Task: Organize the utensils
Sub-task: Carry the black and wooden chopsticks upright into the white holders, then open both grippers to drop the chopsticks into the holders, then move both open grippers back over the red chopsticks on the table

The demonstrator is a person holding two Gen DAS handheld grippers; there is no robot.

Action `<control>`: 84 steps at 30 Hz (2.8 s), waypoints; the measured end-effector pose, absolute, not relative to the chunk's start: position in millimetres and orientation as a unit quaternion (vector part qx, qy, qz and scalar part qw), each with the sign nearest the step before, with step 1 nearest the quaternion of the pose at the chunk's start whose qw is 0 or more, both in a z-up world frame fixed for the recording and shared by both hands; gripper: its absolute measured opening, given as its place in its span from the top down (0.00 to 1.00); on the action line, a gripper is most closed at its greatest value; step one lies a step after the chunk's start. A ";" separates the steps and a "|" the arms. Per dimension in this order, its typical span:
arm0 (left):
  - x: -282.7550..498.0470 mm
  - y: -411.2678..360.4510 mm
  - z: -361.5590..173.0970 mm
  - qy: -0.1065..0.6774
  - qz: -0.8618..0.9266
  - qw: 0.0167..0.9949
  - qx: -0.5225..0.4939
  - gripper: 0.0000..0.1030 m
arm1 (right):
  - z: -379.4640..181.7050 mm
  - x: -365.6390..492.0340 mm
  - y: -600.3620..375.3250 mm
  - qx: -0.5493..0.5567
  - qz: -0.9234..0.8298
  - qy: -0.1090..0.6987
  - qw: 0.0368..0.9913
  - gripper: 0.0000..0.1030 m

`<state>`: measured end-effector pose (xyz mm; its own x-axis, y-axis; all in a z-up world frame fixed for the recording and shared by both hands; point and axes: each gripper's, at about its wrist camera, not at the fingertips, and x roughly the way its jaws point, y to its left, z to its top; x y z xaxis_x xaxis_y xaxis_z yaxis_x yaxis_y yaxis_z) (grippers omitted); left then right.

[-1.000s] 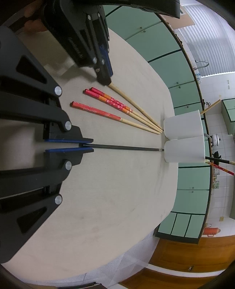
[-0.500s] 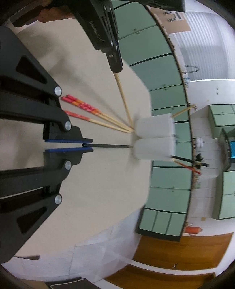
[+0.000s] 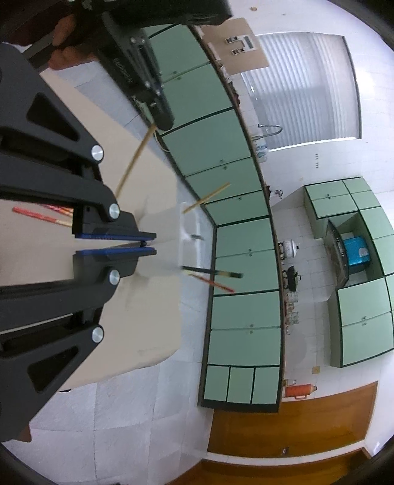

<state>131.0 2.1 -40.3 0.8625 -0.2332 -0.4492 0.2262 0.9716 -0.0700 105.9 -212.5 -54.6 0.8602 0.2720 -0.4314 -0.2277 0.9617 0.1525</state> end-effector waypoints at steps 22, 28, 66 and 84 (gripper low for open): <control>146.8 6.6 12.2 0.191 -0.154 0.969 -0.021 0.94 | 6.3 141.8 -209.2 0.057 0.179 0.217 0.958 0.97; 164.3 2.3 35.4 0.167 -0.152 0.974 -0.017 0.94 | 33.3 160.2 -204.6 0.049 0.187 0.194 0.962 0.97; 341.7 -24.2 7.5 0.218 -0.107 0.970 0.000 0.93 | 18.8 315.3 -208.7 0.049 0.152 0.214 0.964 0.93; 226.5 9.8 22.0 0.182 -0.107 0.977 -0.036 0.49 | 29.7 193.4 -236.0 0.064 0.120 0.133 0.982 0.29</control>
